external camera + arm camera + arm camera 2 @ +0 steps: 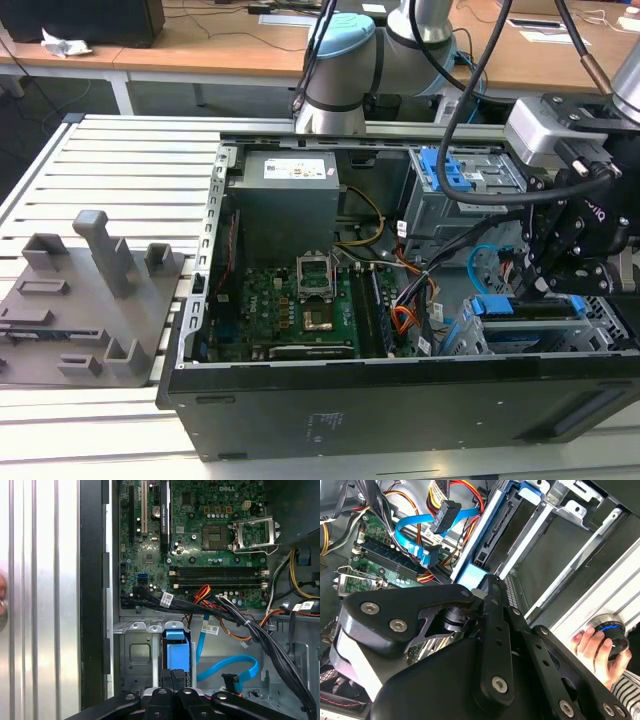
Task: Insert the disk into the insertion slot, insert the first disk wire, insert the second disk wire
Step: 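Insert the disk into the insertion slot, then insert the first disk wire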
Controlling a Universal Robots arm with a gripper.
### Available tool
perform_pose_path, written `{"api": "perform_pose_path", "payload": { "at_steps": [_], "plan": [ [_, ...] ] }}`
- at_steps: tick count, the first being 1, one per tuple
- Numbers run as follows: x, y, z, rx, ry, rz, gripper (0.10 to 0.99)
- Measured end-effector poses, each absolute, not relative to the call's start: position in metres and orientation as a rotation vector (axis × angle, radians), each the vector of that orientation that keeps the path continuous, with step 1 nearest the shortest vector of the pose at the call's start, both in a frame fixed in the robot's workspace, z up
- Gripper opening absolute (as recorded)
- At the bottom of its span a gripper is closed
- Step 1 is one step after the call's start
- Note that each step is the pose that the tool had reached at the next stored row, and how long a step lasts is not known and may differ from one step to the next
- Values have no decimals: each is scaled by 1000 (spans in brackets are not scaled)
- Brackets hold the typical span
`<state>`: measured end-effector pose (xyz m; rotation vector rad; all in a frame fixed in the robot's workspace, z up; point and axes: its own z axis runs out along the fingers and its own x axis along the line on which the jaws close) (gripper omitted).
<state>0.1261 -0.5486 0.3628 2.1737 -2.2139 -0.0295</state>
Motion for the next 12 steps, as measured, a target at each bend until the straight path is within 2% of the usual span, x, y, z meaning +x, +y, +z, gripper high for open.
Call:
{"api": "perform_pose_path", "payload": {
  "at_steps": [6,7,9,10,12],
  "plan": [
    [126,-549,363,2174,-2214,-30,114],
    [126,-549,362,2174,-2214,-30,294],
    [126,-549,362,2174,-2214,-30,294],
    [126,-548,362,2174,-2214,-30,361],
    [127,-539,362,2174,-2213,-30,361]
  ]
}}
